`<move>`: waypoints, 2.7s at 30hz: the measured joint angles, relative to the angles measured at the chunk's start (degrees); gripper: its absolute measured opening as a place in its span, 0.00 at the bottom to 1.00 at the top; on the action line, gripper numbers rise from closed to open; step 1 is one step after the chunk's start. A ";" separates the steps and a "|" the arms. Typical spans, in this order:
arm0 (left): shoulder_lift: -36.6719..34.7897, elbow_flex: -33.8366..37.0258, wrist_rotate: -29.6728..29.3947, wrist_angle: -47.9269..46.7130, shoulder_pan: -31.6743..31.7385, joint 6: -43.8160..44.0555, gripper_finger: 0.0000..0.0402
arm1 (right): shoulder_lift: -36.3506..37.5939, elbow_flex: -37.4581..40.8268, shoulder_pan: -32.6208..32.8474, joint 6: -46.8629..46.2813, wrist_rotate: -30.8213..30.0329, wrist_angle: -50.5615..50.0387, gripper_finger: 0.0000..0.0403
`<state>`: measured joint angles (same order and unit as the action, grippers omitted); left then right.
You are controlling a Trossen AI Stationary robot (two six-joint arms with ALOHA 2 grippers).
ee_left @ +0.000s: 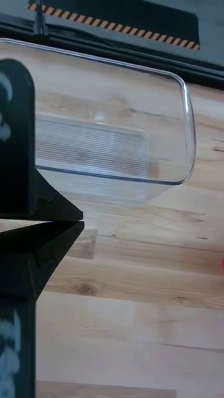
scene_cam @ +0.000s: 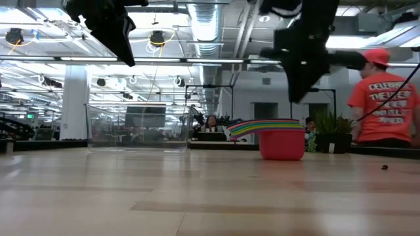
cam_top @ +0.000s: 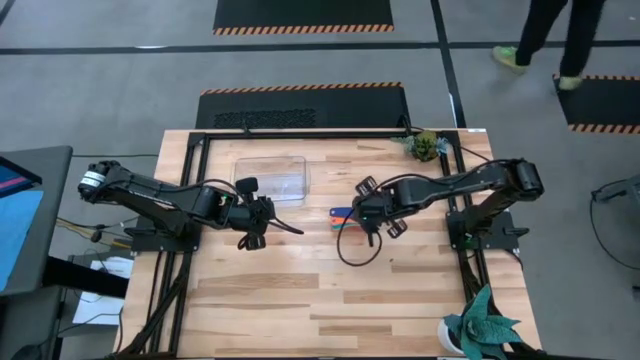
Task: Nest measuring cups in basket
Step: Stack the dark blue measuring cup on top of the orange measuring cup, then put the stacked measuring cups into the transparent bin
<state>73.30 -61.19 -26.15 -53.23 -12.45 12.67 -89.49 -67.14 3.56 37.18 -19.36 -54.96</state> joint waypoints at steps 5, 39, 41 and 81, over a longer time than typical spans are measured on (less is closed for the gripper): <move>-0.02 0.00 0.07 0.09 -0.02 1.89 0.00 | 1.78 -3.05 0.87 -15.68 -4.50 -0.63 0.17; -0.02 0.00 0.22 0.13 0.00 14.58 0.00 | -17.78 -10.46 -11.05 -20.21 10.57 15.58 0.09; -0.02 0.00 0.24 0.08 0.00 14.58 0.00 | -17.84 -10.46 -10.22 -20.21 10.82 15.73 0.08; -0.02 -0.02 1.84 0.45 -0.02 15.67 0.00 | -3.34 -27.58 5.80 -60.45 6.33 -27.56 0.06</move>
<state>73.28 -61.21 -24.32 -52.77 -12.47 28.34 -92.83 -94.72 9.36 -23.27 -13.03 -82.52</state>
